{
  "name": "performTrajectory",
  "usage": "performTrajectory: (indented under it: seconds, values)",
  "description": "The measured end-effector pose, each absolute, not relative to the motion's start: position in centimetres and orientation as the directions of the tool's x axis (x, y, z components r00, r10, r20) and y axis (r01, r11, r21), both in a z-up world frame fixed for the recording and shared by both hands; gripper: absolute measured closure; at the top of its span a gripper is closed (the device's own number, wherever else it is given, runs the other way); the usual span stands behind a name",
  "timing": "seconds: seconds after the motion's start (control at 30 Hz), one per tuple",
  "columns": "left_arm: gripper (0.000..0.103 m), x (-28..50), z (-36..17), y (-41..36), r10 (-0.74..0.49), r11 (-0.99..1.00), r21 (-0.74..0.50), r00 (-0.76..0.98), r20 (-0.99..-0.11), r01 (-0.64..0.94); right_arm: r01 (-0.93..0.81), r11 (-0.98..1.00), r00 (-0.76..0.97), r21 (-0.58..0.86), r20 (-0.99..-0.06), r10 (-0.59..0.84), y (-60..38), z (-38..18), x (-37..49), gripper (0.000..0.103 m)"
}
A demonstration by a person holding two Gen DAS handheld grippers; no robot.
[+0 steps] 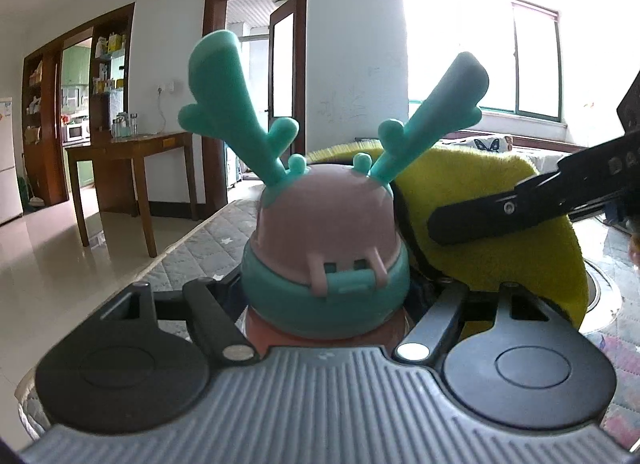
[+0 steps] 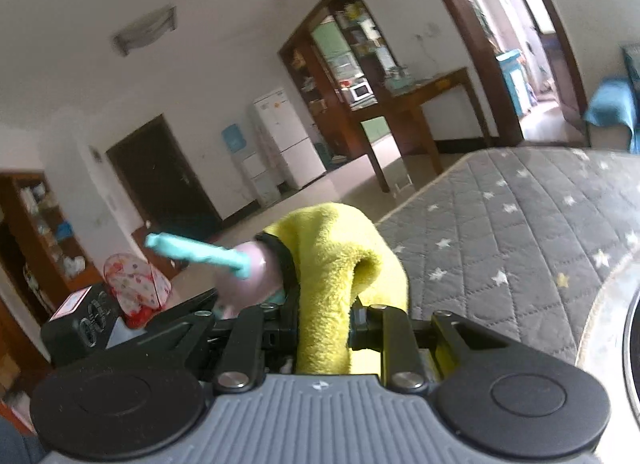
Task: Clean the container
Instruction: 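Rub the yellow cloth around the lid with the right tool while the left tool holds the bottle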
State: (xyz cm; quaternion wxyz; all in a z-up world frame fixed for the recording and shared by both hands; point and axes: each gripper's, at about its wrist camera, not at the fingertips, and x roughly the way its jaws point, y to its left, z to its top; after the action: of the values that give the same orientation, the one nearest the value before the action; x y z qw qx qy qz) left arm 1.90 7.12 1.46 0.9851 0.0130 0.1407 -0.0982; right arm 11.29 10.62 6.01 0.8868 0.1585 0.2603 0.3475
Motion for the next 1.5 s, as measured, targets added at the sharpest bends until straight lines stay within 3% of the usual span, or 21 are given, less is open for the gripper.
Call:
performTrajectory:
  seconds: [0.27, 0.5, 0.77, 1.1, 1.2, 1.27, 1.3, 1.5]
  values:
    - [0.029, 1.4, 1.7, 8.3, -0.187, 0.982, -0.049, 0.945, -0.267, 0.180, -0.414, 0.549, 0.577, 0.726, -0.258, 0.775, 8.1, 1.6, 15.4, 0.082]
    - [0.029, 0.7, 2.0, 10.3, -0.202, 0.977, -0.122, 0.945, -0.257, 0.176, -0.307, 0.511, 0.539, 0.803, -0.295, 0.789, 9.1, -2.8, 18.9, 0.082]
    - [0.029, -0.5, 2.2, 11.5, -0.207, 0.972, -0.162, 0.946, -0.249, 0.170, -0.261, 0.592, 0.509, 0.763, -0.412, 0.756, 11.4, -5.6, 20.8, 0.082]
    - [0.029, -0.2, 3.4, 10.3, -0.200, 0.977, -0.126, 0.945, -0.259, 0.172, -0.330, 0.752, 0.517, 0.571, -0.557, 0.650, 13.1, -5.4, 18.2, 0.082]
    - [0.021, 0.3, 3.7, 10.3, -0.206, 0.975, -0.140, 0.945, -0.256, 0.175, -0.361, 0.774, 0.522, 0.520, -0.575, 0.630, 13.4, -5.1, 17.8, 0.082]
    - [0.022, 0.8, 3.9, 10.2, -0.208, 0.974, -0.143, 0.946, -0.250, 0.177, -0.383, 0.784, 0.526, 0.488, -0.583, 0.620, 13.6, -4.9, 17.5, 0.082]
    - [0.029, 1.0, 3.9, 10.0, -0.209, 0.974, -0.139, 0.945, -0.251, 0.179, -0.394, 0.790, 0.530, 0.469, -0.587, 0.612, 13.7, -4.7, 17.3, 0.082]
    - [0.029, 2.1, 4.2, 9.4, -0.191, 0.977, -0.140, 0.947, -0.257, 0.159, -0.453, 0.822, 0.563, 0.346, -0.603, 0.565, 14.4, -4.0, 16.1, 0.082]
